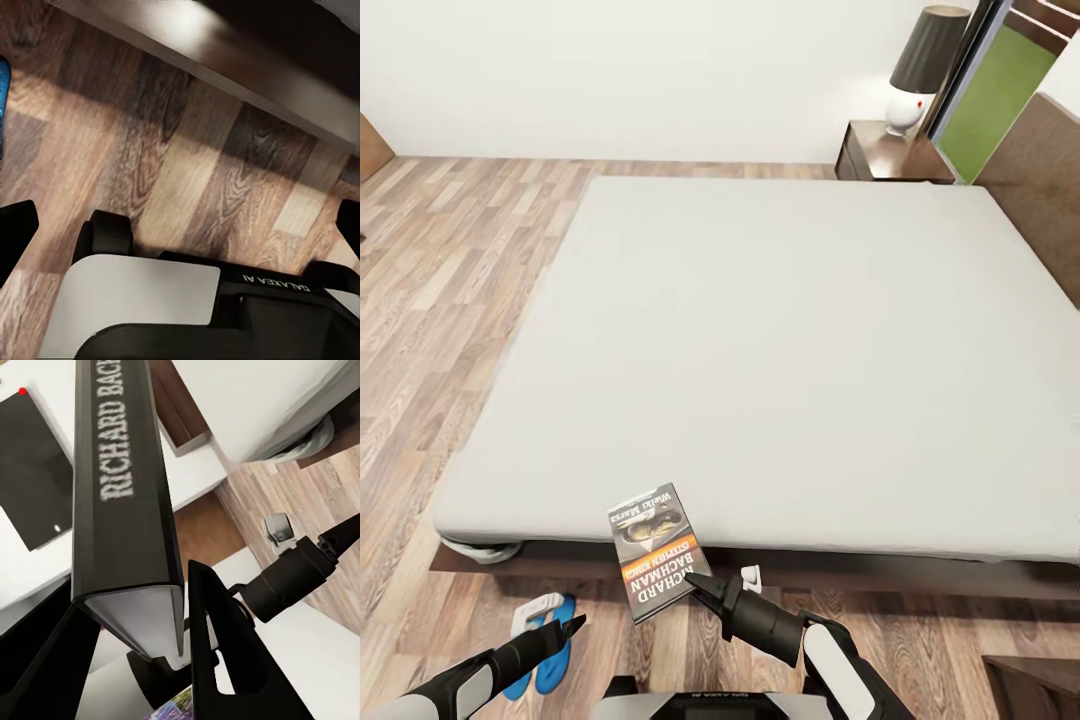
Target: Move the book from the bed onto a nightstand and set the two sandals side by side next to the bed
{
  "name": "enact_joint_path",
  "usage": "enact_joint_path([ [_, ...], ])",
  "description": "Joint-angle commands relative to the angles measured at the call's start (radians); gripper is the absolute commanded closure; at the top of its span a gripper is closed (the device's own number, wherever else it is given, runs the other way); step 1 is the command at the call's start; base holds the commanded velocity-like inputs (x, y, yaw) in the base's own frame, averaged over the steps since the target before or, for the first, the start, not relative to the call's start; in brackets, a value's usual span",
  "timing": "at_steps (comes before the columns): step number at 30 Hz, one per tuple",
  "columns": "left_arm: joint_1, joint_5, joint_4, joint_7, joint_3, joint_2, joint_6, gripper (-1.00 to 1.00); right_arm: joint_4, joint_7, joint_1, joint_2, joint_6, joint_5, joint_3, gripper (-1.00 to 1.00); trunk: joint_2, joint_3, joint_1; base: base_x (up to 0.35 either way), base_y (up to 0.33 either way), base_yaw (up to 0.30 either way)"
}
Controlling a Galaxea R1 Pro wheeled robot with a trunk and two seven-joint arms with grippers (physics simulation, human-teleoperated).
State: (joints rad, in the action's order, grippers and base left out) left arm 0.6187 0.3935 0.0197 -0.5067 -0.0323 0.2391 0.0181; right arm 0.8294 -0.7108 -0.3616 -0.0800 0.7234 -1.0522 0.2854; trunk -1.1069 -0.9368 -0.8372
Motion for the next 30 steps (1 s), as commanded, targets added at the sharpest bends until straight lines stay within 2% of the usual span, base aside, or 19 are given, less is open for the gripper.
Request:
enact_joint_path([
  [1,0.001,-0.001,-0.001,-0.004,-0.003,0.000,0.002,-1.00,0.000,0.001,0.000,0.000,0.005,-0.004,0.000,1.00,0.007,0.003,0.004,0.000,0.000,0.000],
  [30,0.000,-0.001,-0.001,-0.004,-0.003,0.000,0.001,-1.00,0.000,0.001,0.000,0.000,0.005,-0.005,0.000,1.00,0.210,0.094,0.115,0.000,0.000,0.000],
])
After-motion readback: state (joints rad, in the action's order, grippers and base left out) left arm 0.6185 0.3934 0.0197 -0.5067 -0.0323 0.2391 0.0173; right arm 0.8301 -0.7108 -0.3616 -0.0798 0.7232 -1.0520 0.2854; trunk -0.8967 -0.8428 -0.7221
